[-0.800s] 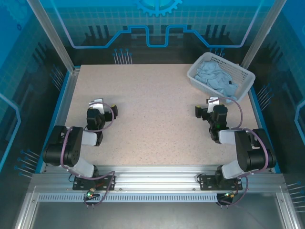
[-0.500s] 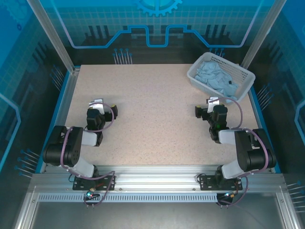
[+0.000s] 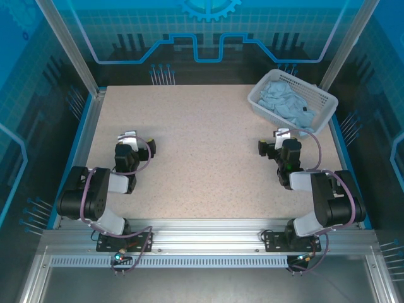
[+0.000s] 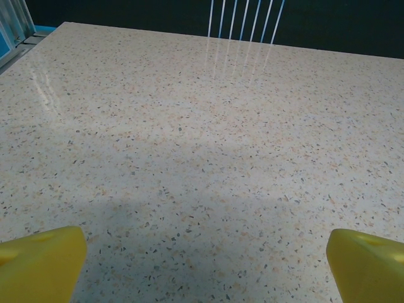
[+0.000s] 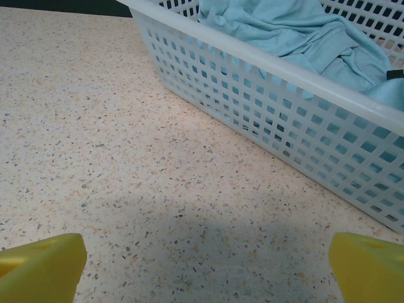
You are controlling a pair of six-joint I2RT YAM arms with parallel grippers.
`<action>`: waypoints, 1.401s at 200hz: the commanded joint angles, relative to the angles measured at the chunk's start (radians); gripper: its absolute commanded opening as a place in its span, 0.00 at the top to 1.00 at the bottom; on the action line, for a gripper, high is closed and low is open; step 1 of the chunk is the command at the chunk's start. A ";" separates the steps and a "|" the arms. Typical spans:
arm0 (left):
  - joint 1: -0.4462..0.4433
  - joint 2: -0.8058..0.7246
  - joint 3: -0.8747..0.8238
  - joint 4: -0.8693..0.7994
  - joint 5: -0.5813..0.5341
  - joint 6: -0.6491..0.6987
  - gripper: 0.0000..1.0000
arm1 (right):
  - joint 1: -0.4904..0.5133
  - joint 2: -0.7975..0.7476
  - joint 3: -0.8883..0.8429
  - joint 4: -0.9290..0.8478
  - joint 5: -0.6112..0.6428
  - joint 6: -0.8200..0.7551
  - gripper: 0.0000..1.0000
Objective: Fold and stack the t-shirts
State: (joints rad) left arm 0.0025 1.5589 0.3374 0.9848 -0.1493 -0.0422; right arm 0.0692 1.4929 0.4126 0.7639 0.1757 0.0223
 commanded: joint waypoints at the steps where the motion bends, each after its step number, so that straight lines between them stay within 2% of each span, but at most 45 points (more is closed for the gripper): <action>1: -0.007 -0.012 0.016 -0.018 -0.045 0.001 0.01 | 0.003 0.009 0.000 0.026 0.014 0.008 0.00; 19: -0.006 -0.016 -0.012 0.040 -0.058 -0.001 0.01 | 0.004 -0.002 -0.007 0.036 0.022 0.009 0.00; 28: -0.016 -0.048 -0.040 0.066 -0.075 0.006 0.01 | 0.015 -0.059 0.003 -0.025 0.060 0.011 0.00; 48: -0.103 -0.233 -0.059 -0.039 -0.213 0.066 0.01 | 0.084 -0.232 0.045 -0.192 0.223 -0.007 0.00; 62: -0.165 -0.383 -0.033 -0.140 -0.307 0.087 0.01 | 0.125 -0.379 0.098 -0.243 0.263 0.001 0.00; 69: -0.191 -0.450 0.009 -0.211 -0.330 0.094 0.01 | 0.143 -0.431 0.183 -0.353 0.302 0.041 0.00; 77: -0.213 -0.507 0.086 -0.318 -0.363 0.085 0.01 | 0.145 -0.459 0.329 -0.562 0.329 0.150 0.00; 85: -0.220 -0.539 0.187 -0.436 -0.397 0.028 0.01 | 0.113 -0.448 0.511 -0.826 0.271 0.298 0.00; 91: -0.218 -0.554 0.295 -0.608 -0.397 -0.060 0.01 | 0.075 -0.419 0.657 -1.031 0.210 0.394 0.00; 97: -0.214 -0.558 0.411 -0.838 -0.387 -0.195 0.01 | 0.051 -0.380 0.775 -1.234 0.246 0.537 0.00; 101: -0.209 -0.554 0.483 -0.991 -0.382 -0.280 0.01 | 0.030 -0.352 0.831 -1.305 0.241 0.613 0.00; 106: -0.207 -0.542 0.548 -1.106 -0.394 -0.383 0.01 | -0.017 -0.317 0.881 -1.328 0.143 0.620 0.00; 111: -0.187 -0.523 0.581 -1.132 -0.385 -0.472 0.01 | -0.062 -0.284 0.914 -1.317 0.034 0.604 0.00; 116: -0.148 -0.501 0.596 -1.122 -0.297 -0.544 0.01 | -0.094 -0.248 0.950 -1.320 -0.031 0.603 0.05; 128: -0.036 -0.430 0.636 -1.079 0.019 -0.720 0.02 | -0.126 -0.159 1.053 -1.386 -0.021 0.618 0.16; 135: -0.018 -0.375 0.683 -1.072 0.129 -0.775 0.02 | -0.142 -0.100 1.119 -1.423 -0.016 0.624 0.21; 150: -0.050 -0.255 0.854 -1.195 0.222 -0.765 0.01 | -0.186 0.049 1.265 -1.515 -0.066 0.612 0.27; 174: -0.161 -0.143 1.038 -1.334 0.258 -0.671 0.01 | -0.239 0.299 1.502 -1.652 -0.107 0.577 0.33; 200: -0.262 -0.094 1.077 -1.351 0.306 -0.656 0.07 | -0.280 0.548 1.738 -1.766 -0.149 0.533 0.34; 225: -0.345 -0.081 1.053 -1.354 0.302 -0.672 0.10 | -0.287 0.797 1.978 -1.881 -0.141 0.486 0.33; 245: -0.375 -0.088 1.019 -1.341 0.318 -0.746 0.11 | -0.290 0.928 2.046 -1.903 -0.142 0.490 0.33; 280: -0.419 -0.115 1.003 -1.338 0.319 -0.766 0.13 | -0.290 1.004 2.011 -1.788 -0.184 0.511 0.35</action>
State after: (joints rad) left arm -0.3927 1.4799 1.3529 -0.3344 0.1425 -0.7700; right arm -0.2169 2.4607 2.4126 -1.0397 0.0425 0.5343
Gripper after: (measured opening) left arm 0.873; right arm 0.662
